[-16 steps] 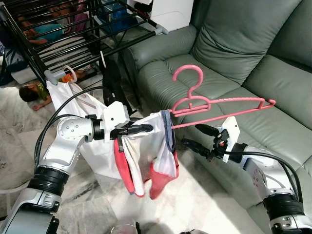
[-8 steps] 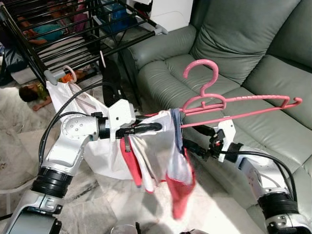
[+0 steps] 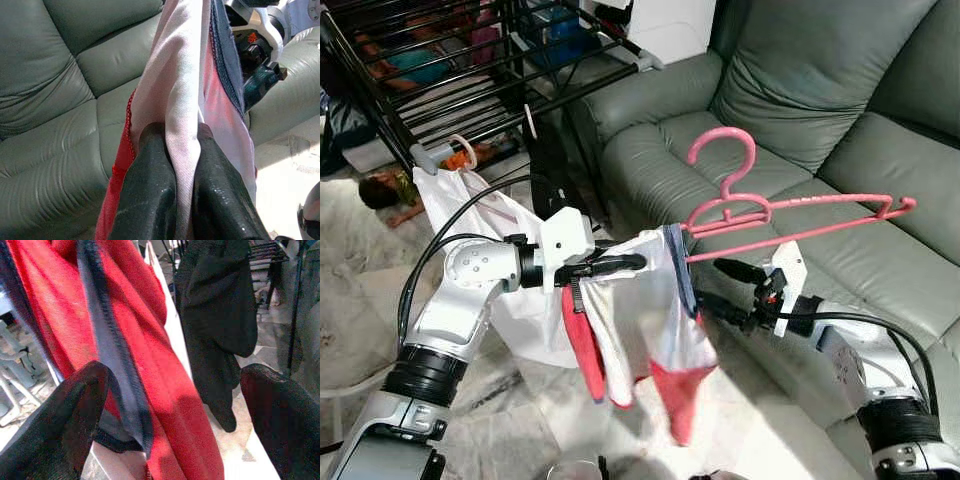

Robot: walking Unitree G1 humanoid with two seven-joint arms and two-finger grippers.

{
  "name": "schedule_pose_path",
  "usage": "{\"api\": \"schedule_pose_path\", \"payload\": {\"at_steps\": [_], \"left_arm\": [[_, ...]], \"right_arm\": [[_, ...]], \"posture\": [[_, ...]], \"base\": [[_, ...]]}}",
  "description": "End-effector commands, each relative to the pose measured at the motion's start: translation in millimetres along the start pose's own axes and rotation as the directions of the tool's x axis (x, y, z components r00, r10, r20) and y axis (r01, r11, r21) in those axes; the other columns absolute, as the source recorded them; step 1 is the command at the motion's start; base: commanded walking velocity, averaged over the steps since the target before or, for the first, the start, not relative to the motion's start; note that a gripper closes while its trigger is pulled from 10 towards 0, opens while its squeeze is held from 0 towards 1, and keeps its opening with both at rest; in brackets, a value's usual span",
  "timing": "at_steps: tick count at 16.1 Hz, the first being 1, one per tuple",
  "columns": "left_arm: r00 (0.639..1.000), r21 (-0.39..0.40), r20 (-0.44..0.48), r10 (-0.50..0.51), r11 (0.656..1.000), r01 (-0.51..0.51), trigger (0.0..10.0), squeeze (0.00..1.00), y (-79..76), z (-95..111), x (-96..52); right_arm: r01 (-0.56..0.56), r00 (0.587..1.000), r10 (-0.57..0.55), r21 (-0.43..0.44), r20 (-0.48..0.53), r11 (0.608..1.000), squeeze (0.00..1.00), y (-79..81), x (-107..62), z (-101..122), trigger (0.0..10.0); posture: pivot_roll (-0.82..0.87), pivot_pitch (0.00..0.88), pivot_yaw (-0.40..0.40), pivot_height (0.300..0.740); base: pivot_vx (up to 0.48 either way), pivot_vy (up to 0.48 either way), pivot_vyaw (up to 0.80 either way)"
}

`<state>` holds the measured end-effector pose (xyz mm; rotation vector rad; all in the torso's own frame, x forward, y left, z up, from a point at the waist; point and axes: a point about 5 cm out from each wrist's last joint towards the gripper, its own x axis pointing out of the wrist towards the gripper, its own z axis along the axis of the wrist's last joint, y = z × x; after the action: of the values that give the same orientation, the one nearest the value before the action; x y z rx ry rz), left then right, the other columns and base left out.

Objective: Hang hanger

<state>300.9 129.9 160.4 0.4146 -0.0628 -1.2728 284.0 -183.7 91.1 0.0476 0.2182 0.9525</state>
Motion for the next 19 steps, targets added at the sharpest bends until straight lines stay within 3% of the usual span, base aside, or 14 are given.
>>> {"api": "schedule_pose_path", "payload": {"at_steps": [1,6,7,11,14,16,17,19], "left_arm": [[1.000,0.025,0.002,0.002,1.000,-0.002,0.0,0.00,1.4,4,-2.1],[1.000,0.034,0.019,-0.008,0.999,0.007,0.0,0.00,-0.3,9,-0.2],[0.997,0.045,0.075,-0.024,0.999,0.021,0.0,0.00,-3.2,25,5.6],[0.987,0.068,0.147,-0.061,0.996,0.052,0.1,0.00,-12.2,47,15.2],[0.973,0.070,0.214,-0.084,0.995,0.071,0.7,0.00,-20.2,66,22.2],[0.983,0.078,0.181,-0.032,0.997,0.018,1.1,0.00,-9.6,60,15.9],[0.990,0.085,0.144,0.011,0.996,-0.023,1.0,0.00,-1.5,52,9.6],[0.991,0.078,0.075,0.114,0.990,-0.120,0.9,0.00,15.3,36,-5.2]], "right_arm": [[-0.036,0.999,0.036,-0.018,0.011,0.999,0.00,3.8,4.2,5,10.0],[-0.044,0.999,0.044,-0.012,0.008,0.999,0.00,5.2,11.3,4,10.0],[-0.005,1.000,0.005,-0.024,0.001,1.000,0.00,2.8,19.8,1,10.0],[0.074,0.997,-0.074,-0.040,-0.006,0.996,0.00,-1.3,31.2,-2,10.0],[0.207,0.972,-0.213,-0.068,-0.101,0.976,0.00,-13.7,34.2,-14,10.0],[0.230,0.964,-0.236,-0.059,-0.124,0.971,0.00,-17.5,28.0,-17,4.7],[0.238,0.960,-0.245,-0.064,-0.134,0.969,0.00,-20.0,21.0,-19,0.0],[0.226,0.963,-0.233,-0.066,-0.134,0.972,0.00,-22.1,1.5,-19,0.0]], "posture": [[-0.01,0.011,0.074,0.740],[0.00,0.011,0.069,0.740],[0.00,0.013,0.067,0.740],[0.01,0.011,0.061,0.740],[0.01,0.010,0.056,0.740],[0.01,0.010,0.056,0.740],[0.01,0.005,0.054,0.740],[0.01,0.005,0.054,0.740]], "base": [[0.000,0.000,0.00],[0.000,0.000,0.00],[0.000,0.000,0.00],[0.000,0.000,0.00],[0.000,0.000,0.00],[0.000,0.000,0.00],[0.000,0.000,0.00],[0.000,0.000,0.00]]}}
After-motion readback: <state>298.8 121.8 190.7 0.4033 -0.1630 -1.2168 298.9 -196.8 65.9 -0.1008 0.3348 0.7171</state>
